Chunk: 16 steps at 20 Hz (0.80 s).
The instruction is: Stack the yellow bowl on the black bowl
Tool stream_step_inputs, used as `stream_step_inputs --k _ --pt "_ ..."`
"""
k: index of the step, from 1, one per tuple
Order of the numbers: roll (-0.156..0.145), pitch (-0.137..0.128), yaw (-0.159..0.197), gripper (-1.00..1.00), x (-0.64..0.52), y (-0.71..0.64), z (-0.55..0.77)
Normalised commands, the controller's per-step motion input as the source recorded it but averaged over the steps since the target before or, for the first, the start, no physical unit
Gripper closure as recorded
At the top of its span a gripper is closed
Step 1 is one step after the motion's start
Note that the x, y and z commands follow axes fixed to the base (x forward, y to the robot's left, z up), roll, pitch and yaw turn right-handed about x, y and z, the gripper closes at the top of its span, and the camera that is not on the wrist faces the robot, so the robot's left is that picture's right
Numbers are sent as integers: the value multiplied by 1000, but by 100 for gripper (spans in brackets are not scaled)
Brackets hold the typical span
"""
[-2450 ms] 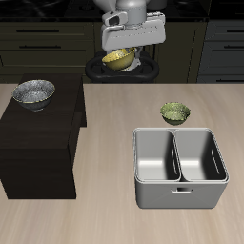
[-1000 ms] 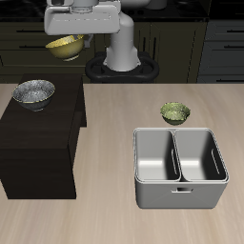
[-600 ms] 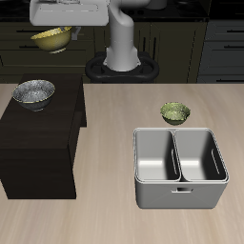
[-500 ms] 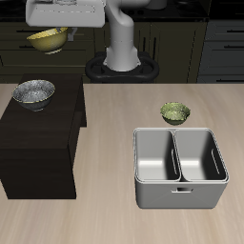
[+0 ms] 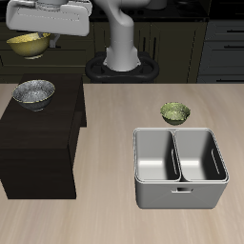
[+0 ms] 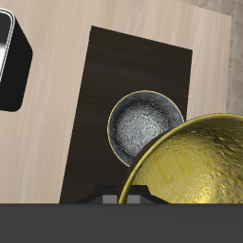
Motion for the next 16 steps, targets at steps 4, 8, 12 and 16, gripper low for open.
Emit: stream_step_inputs --k 4,8,12,16 --pt "-43 -3 -30 100 264 -305 65" --pt "17 -2 -24 100 140 -15 2" --pt "10 40 -37 100 253 -94 -72" --pt "28 25 13 100 174 23 -111"
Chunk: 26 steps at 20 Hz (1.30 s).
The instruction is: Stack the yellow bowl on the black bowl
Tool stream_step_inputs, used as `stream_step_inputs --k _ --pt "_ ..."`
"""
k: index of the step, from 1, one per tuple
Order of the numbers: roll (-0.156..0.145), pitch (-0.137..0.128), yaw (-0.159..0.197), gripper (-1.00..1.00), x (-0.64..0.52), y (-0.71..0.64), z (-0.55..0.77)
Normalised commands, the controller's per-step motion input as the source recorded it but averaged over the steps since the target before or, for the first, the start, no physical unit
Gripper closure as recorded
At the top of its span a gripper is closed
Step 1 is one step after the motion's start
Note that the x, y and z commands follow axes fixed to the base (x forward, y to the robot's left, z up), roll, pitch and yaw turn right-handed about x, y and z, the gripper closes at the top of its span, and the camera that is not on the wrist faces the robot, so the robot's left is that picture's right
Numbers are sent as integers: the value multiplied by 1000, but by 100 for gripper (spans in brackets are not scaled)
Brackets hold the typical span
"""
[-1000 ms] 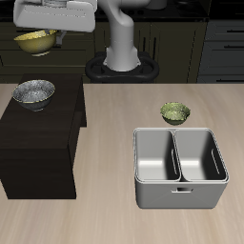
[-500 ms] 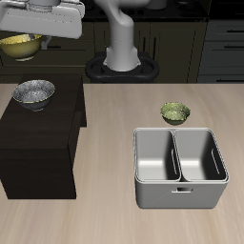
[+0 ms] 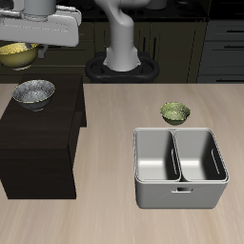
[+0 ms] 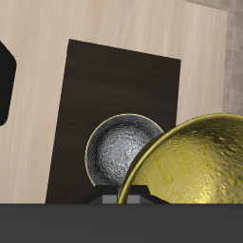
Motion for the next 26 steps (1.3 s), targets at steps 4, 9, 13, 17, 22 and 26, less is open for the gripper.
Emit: stream_step_inputs --k 4,9,13,17,22,26 --pt "-11 18 -2 100 169 -38 -110" --pt "29 16 -1 100 67 107 -152" --pt "33 30 1 100 81 117 -112" --pt "60 14 12 100 40 31 -34" --pt "19 4 -11 100 -24 -40 -34" --pt "-25 -17 14 100 -74 -71 15"
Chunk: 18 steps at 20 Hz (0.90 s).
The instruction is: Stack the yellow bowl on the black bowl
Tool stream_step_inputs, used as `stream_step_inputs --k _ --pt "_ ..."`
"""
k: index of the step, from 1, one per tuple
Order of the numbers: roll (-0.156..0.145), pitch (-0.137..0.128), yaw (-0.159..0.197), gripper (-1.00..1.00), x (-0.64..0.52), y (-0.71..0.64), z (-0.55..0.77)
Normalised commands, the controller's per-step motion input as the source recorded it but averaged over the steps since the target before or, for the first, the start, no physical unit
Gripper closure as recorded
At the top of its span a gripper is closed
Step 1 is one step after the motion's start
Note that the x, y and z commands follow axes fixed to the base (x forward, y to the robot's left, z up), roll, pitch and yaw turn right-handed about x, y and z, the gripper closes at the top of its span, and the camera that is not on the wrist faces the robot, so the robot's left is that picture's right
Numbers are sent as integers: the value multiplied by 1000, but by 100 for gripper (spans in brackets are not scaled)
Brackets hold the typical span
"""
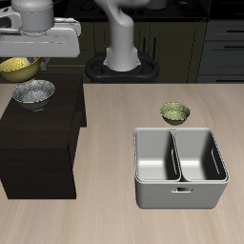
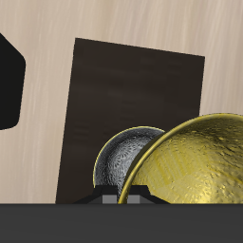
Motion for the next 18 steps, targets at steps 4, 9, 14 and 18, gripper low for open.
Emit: stream_step_inputs --k 4,9,14,18 --pt "-33 -13 -15 100 -84 -108 41" --pt "-3 4 -2 100 -7 24 -47" --pt "0 15 14 100 50 97 -119" --pt "-14 37 -4 100 103 29 -213"
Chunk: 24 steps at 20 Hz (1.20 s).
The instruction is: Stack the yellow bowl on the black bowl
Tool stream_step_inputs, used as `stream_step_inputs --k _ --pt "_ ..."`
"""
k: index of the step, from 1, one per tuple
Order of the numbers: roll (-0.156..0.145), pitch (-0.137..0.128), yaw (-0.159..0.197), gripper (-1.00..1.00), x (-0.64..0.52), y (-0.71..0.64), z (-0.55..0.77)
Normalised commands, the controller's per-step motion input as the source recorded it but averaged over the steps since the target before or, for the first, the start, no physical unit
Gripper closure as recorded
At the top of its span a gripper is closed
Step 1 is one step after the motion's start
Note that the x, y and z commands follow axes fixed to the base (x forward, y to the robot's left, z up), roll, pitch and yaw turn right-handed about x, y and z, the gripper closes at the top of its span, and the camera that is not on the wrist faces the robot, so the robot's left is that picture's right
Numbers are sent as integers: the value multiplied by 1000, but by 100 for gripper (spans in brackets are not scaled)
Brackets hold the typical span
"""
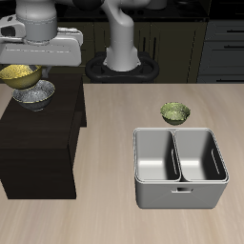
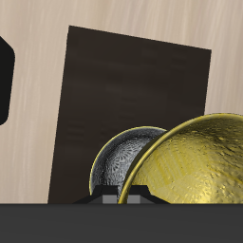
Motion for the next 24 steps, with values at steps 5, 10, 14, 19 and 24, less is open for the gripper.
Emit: stream_step_inputs --k 5,10,14,19,24 --pt "7 26 10 100 40 53 -209" --pt "7 90 25 100 3 63 -358" --pt "-50 110 -66 -100 -19 -89 -69" --pt "13 9 -19 -100 -117 -4 151" --pt "-3 -25 8 -100 -214 86 210"
